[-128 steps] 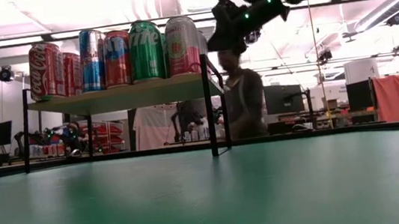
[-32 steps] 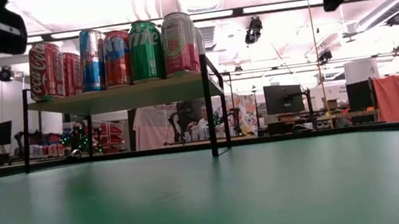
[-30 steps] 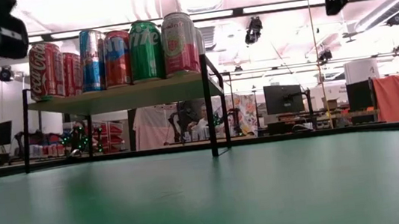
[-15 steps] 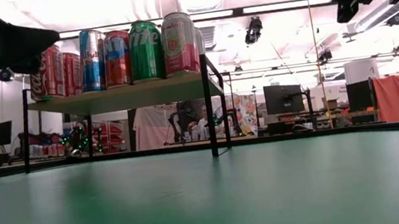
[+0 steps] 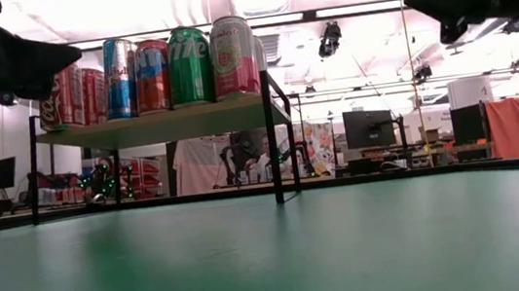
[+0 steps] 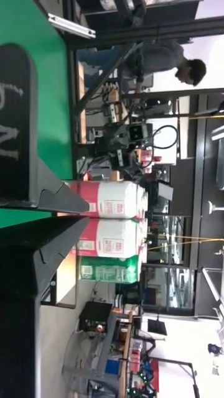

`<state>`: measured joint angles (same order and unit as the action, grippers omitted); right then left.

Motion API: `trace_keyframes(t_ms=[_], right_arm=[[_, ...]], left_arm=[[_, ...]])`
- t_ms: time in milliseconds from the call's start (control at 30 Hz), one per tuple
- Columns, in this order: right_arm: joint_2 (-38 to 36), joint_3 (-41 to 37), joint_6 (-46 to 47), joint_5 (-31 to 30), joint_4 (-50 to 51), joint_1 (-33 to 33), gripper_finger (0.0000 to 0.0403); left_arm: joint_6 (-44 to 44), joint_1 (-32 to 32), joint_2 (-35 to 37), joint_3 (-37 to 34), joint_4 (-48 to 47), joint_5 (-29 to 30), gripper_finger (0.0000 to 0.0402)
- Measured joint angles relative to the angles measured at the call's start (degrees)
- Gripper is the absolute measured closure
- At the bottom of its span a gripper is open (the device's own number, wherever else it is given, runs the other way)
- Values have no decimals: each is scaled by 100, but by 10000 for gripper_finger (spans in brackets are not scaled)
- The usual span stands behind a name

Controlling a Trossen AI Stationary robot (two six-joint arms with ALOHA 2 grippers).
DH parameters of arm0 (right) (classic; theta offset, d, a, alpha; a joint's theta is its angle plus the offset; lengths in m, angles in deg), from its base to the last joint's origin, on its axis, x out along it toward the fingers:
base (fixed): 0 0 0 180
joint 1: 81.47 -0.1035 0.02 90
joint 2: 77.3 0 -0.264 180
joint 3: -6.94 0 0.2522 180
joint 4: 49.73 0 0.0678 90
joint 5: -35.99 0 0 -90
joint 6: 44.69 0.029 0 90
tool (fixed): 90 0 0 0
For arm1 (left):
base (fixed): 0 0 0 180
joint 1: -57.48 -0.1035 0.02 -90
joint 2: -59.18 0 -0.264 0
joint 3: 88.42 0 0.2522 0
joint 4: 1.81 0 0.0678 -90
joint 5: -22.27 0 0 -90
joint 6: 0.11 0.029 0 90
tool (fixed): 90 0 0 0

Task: Place canned beverage on shelf
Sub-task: Return to Home Position

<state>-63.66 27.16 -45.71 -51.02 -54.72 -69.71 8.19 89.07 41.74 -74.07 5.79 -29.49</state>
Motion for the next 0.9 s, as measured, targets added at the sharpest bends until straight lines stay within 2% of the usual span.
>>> trace_keyframes(t_ms=[333, 533, 733, 900], right_arm=[[-882, -538, 13, 22, 39, 204, 390], [-1357, -575, 30, 57, 720, 255, 390], [-1265, -577, -247, 97, 1268, 255, 390], [-1242, -577, -366, 289, 1517, 255, 390]], left_arm=[[424, -5, 636, -4, -90, 26, 402], [435, -37, 1190, -4, -671, 28, 402], [105, -37, 1748, -6, -1681, 25, 402], [62, -48, 1692, -6, -1690, 20, 402]])
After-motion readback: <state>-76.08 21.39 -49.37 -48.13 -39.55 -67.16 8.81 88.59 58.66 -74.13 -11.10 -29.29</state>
